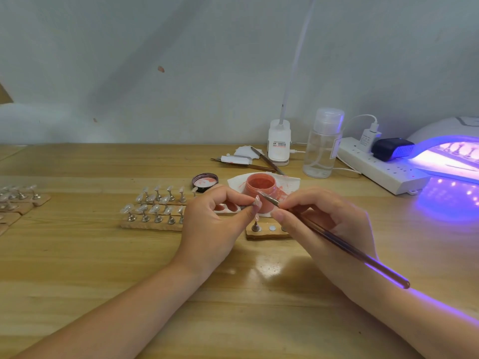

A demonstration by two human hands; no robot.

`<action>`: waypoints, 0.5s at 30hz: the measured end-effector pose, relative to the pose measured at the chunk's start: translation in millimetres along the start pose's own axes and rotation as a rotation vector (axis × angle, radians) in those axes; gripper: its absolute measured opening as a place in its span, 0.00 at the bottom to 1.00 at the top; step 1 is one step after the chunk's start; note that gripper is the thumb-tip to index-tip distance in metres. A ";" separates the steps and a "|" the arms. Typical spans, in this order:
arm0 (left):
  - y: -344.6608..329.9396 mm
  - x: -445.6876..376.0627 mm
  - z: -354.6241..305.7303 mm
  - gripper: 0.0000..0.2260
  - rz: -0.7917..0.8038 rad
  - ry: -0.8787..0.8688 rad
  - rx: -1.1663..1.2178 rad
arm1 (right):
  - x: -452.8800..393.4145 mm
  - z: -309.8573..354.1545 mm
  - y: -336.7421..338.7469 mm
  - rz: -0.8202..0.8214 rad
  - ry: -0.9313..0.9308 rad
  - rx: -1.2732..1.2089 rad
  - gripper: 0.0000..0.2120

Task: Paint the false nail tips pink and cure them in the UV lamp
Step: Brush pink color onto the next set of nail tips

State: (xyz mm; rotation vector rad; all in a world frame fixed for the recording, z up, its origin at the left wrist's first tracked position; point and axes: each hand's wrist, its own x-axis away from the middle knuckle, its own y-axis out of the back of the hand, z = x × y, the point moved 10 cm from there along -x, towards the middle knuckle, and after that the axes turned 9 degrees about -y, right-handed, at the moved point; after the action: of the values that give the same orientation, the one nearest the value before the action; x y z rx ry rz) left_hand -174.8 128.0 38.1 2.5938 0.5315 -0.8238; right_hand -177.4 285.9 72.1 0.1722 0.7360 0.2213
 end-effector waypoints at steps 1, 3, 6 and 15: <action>0.5 0.1 0.2 0.09 -0.002 0.001 -0.002 | 0.0 1.2 -0.6 0.009 0.014 0.016 0.05; 1.2 0.3 0.6 0.09 -0.006 0.003 -0.001 | 0.4 1.2 -1.4 0.021 0.025 0.042 0.06; 1.8 0.2 -0.4 0.11 -0.009 -0.001 -0.001 | 0.5 -0.6 -1.5 0.025 0.012 0.045 0.05; 3.1 0.4 0.0 0.11 -0.025 0.003 -0.004 | 4.6 5.9 -0.7 0.024 0.017 0.029 0.04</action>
State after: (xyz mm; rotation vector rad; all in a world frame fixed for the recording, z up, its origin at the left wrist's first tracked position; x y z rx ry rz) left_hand -173.1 125.4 38.5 2.5898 0.5677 -0.8259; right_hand -170.0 285.9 73.3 0.2070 0.7541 0.2357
